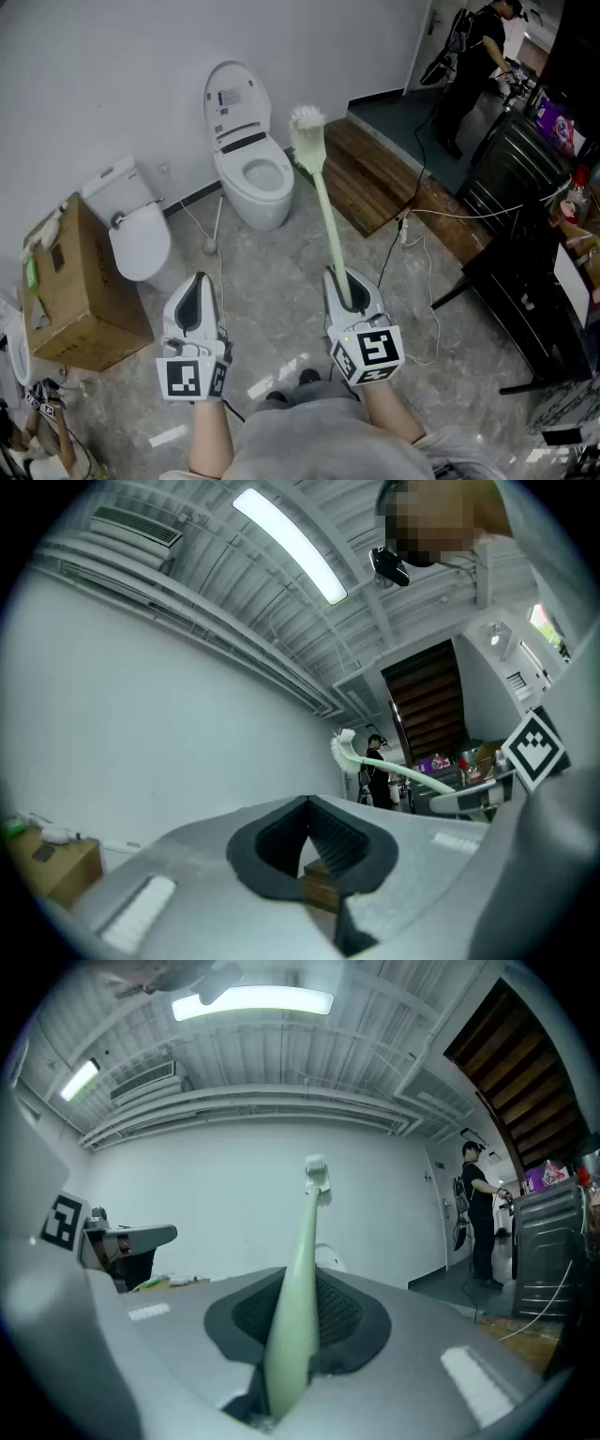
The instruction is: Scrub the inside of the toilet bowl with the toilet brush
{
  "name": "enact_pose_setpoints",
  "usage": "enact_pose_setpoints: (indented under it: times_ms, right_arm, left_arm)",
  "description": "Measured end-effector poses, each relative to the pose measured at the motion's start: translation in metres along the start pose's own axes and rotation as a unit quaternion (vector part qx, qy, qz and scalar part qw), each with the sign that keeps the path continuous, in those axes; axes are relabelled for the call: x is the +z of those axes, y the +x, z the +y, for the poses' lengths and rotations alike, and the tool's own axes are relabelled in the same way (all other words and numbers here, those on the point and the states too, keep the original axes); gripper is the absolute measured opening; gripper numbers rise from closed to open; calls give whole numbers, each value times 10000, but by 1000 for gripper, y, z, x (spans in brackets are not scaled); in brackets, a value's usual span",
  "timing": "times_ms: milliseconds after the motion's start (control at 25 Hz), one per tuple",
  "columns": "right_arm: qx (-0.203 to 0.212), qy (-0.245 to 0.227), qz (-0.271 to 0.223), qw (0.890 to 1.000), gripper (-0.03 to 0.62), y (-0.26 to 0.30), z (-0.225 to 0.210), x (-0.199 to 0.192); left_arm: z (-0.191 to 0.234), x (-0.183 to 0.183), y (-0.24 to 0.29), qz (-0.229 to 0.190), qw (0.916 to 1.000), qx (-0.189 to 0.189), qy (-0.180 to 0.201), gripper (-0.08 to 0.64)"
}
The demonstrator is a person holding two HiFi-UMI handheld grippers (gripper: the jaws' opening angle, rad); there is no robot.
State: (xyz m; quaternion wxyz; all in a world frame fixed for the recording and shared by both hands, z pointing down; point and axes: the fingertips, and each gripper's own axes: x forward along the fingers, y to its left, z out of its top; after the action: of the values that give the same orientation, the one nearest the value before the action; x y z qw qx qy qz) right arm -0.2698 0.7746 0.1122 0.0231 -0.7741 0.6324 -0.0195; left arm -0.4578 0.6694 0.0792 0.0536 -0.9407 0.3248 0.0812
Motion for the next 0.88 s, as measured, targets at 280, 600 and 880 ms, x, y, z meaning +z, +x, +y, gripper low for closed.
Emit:
enact_pose_setpoints:
  times_ms: [280,600,880]
  right_arm:
    - [29,9,16,10000,58,8,5,-2]
    - [43,5,93,9999,58,18,0,-5]
    - [180,118,189,9996,58,32,-18,-17]
  left_arm:
    - [9,-3,2,-27,10000,9,-92,0]
    - [12,-5,11,-23,10000,44,-82,0]
    - [5,-11,31,-21,10000,78,-21,0]
